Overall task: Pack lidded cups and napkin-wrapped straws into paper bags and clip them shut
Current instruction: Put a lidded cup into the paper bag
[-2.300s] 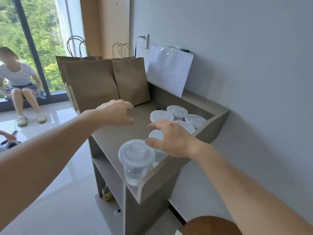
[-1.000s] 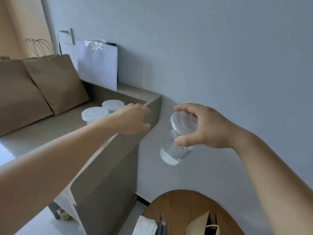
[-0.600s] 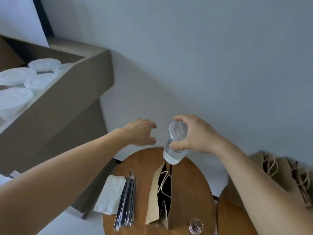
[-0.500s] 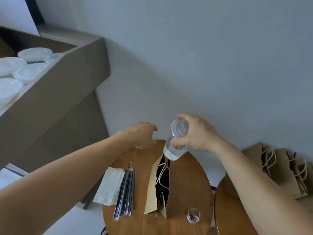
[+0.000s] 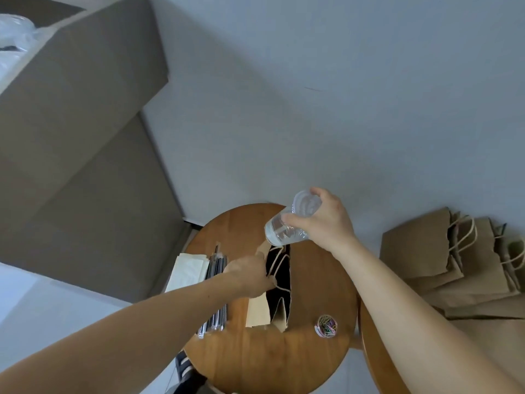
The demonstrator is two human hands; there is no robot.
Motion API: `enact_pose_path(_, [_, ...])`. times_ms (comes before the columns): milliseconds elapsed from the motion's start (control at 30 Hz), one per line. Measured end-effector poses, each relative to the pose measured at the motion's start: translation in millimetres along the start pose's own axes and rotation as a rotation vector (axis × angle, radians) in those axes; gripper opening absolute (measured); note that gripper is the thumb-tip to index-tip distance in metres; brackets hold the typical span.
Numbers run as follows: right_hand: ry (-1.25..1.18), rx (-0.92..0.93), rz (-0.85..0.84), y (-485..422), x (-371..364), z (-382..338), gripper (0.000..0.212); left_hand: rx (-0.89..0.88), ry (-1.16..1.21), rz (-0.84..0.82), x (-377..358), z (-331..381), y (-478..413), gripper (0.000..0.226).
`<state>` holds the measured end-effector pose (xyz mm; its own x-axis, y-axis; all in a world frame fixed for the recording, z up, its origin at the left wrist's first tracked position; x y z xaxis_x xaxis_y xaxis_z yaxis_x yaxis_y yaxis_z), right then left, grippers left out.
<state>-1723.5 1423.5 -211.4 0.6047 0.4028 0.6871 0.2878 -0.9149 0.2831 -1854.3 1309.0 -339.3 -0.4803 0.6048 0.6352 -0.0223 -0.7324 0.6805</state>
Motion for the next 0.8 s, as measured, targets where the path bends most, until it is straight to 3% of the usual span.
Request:
enact_pose_path(100, [-0.075,-0.058,0.008,6.9,-9.9,12.8,0.11,0.038,0.129,-0.008,-6.3,-12.8,-4.6,0.04])
enact_pose_path(300, [0.016,-0.021,-0.061,22.6,-14.8,31.8,0.099,0.092,0.474,-0.002,-15.0,-36.5,-12.0,0.013])
enact_pose_path(567, [0.702,0.295,-0.362,50.3,-49.5,20.0,0.095,0.092,0.505,0.01,-13.1,-42.1,-14.4,0.006])
enact_pose_path(800, [1.013,0.386,-0.52,49.2,-117.3,33.8,0.09,0.074,0.474,-0.024,-21.1,-32.9,-12.3,0.016])
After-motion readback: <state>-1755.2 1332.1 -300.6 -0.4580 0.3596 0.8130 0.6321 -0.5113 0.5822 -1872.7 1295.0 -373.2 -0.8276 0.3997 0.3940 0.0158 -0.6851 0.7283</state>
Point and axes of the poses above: each hand's wrist, its own y-axis away from the middle knuckle, its own x-axis out of the back of the hand, z = x × y, the point moved 8 cm from there along -y, towards the middle knuckle, and after that the axes turned 8 degrees about -z, right-handed, at the moved point
